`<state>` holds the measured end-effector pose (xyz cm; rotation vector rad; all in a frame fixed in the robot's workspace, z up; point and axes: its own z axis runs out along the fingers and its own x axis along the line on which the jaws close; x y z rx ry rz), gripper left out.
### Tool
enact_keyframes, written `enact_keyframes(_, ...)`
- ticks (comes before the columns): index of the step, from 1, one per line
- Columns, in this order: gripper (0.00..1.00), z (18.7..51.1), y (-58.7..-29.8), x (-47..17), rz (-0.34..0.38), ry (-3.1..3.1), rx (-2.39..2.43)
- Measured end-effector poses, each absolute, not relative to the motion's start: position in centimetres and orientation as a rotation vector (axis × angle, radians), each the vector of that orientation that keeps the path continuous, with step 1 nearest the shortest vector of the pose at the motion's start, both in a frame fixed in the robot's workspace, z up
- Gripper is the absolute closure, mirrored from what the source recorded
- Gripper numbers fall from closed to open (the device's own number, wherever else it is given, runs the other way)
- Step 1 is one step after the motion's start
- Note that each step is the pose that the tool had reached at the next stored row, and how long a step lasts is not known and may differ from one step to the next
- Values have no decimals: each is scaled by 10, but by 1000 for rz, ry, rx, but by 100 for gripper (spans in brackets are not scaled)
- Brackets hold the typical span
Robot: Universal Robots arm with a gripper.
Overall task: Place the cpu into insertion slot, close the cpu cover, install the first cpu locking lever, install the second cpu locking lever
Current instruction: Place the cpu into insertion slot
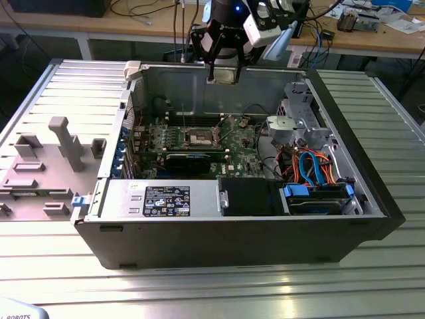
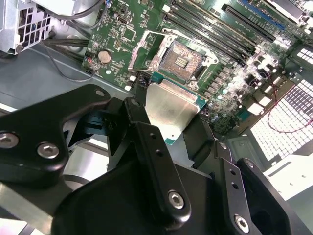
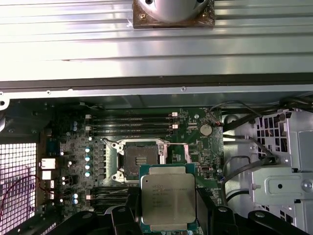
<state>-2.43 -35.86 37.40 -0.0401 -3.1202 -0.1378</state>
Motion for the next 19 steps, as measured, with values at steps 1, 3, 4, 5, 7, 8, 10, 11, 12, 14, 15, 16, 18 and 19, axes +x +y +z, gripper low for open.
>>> enact_keyframes(1,45,374,-359,-24,-137,-3120,-40)
enact_keyframes(3,45,373,-359,-24,-138,-3120,-40)
enact_keyframes(4,45,373,-359,-24,-138,-3120,-40)
enact_keyframes(5,45,373,-359,-24,-138,-3120,-40)
enact_keyframes(7,45,372,-360,-25,-138,-3120,-40)
enact_keyframes(8,45,372,-361,-25,-137,-3120,-40)
enact_keyframes(10,45,372,-361,-25,-137,-3120,-40)
enact_keyframes(11,45,371,-361,-25,-137,-3120,-40)
enact_keyframes(12,45,371,-361,-25,-137,-3120,-40)
enact_keyframes(14,45,370,-361,-25,-138,-3120,-40)
enact_keyframes(15,45,370,-361,-25,-138,-3120,-40)
enact_keyframes(16,45,370,-361,-25,-137,-3120,-40)
enact_keyframes(18,45,369,-361,-25,-137,-3120,-40)
enact_keyframes(19,45,369,-361,-25,-138,-3120,-40)
